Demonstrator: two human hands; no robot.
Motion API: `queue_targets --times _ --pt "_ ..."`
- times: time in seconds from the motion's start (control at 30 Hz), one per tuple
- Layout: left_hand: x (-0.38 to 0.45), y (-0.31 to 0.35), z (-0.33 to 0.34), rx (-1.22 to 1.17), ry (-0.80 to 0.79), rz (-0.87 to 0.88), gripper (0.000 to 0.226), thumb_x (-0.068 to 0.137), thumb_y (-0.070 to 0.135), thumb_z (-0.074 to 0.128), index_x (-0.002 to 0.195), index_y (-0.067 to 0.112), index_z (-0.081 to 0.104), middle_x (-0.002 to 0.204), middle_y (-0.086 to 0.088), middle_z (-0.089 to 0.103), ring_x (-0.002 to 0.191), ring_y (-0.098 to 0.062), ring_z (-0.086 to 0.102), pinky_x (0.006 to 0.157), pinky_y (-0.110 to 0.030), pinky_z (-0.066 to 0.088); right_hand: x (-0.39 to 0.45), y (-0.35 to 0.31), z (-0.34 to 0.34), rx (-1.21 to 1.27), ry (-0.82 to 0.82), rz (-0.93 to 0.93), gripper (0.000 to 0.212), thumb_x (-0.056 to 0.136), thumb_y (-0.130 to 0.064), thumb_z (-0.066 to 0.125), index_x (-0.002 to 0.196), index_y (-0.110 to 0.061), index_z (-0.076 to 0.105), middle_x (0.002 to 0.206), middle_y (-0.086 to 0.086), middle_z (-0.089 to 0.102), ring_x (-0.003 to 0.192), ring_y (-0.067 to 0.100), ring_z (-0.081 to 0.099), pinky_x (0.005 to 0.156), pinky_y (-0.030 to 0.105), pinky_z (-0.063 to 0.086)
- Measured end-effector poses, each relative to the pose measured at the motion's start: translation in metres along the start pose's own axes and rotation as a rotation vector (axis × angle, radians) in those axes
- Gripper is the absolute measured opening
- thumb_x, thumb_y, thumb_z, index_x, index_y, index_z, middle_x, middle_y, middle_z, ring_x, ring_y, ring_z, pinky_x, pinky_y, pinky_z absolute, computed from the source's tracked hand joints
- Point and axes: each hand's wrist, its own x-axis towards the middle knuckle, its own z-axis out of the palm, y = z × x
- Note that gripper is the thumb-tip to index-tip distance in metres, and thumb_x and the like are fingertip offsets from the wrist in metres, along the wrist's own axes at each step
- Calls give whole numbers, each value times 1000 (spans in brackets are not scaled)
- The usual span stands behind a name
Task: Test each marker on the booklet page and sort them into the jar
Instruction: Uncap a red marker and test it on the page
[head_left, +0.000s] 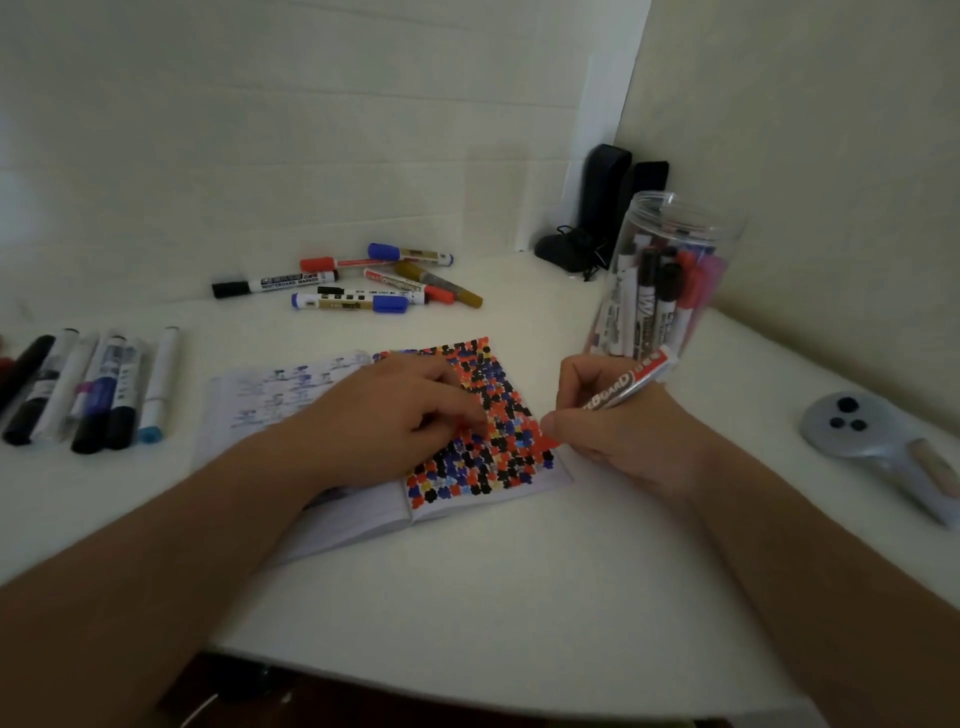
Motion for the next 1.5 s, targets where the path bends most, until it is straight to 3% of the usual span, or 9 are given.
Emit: queue_targets --times 0.13,0.3,0.37,0.5,0.8,1.0,1.13,1.4,1.5 --pt "0 0 0 -46 -33 -41 24 93 47 59 115 54 69 110 25 54 104 3 49 86 -25 43 -1 -1 2 -98 24 20 29 78 -8 73 64 -1 48 55 16 50 51 22 41 47 26 35" --pt "1 -1 1 -72 -49 -39 40 81 70 51 115 57 67 111 26 54 106 3 52 89 -31 49 0 0 5 -176 92 14 30 77 0 69 64 2 42 56 29 46 49 20 42 47 25 34" --pt "1 -2 1 -87 -45 -35 40 80 71 53 114 57 67 111 24 55 105 2 53 88 -33 51 0 -1 7 -186 99 15 31 79 5 67 63 3 41 59 34 45 48 20 41 46 25 33" --pt "1 -1 1 -109 -43 -40 40 79 71 54 114 57 67 111 23 55 104 1 54 88 -36 52 1 0 8 -188 98 26 32 80 6 68 61 -1 43 54 20 48 44 19 40 44 23 33" --pt "2 -2 0 -87 -68 -55 43 78 74 51 116 58 65 113 24 54 107 0 52 89 -36 50 1 0 9 -274 82 8 31 78 1 69 64 3 41 57 13 43 51 17 39 45 23 32" --pt "2 -3 1 -102 -58 -55 41 79 72 54 114 58 67 112 24 54 106 1 52 89 -33 50 1 -1 7 -206 95 25 29 75 -7 67 63 -1 41 58 20 43 54 22 39 46 24 32" --pt "1 -4 2 -88 -59 -53 39 79 72 55 114 59 66 111 24 54 106 0 52 89 -34 50 1 -2 8 -222 81 23 34 81 3 70 61 -3 43 61 33 45 53 23 42 47 26 35" --pt "2 -4 2 -83 -56 -46 28 87 59 67 115 57 67 112 22 54 104 1 52 88 -31 49 2 -2 10 -281 93 8 30 71 -12 66 61 -3 40 65 31 41 57 23 38 51 28 32" --pt "2 -5 1 -84 -51 -46 28 87 59 67 115 57 67 111 22 54 104 1 52 87 -30 49 1 -1 8 -211 100 23 30 76 -5 66 62 -2 40 60 29 42 56 23 40 51 29 33"
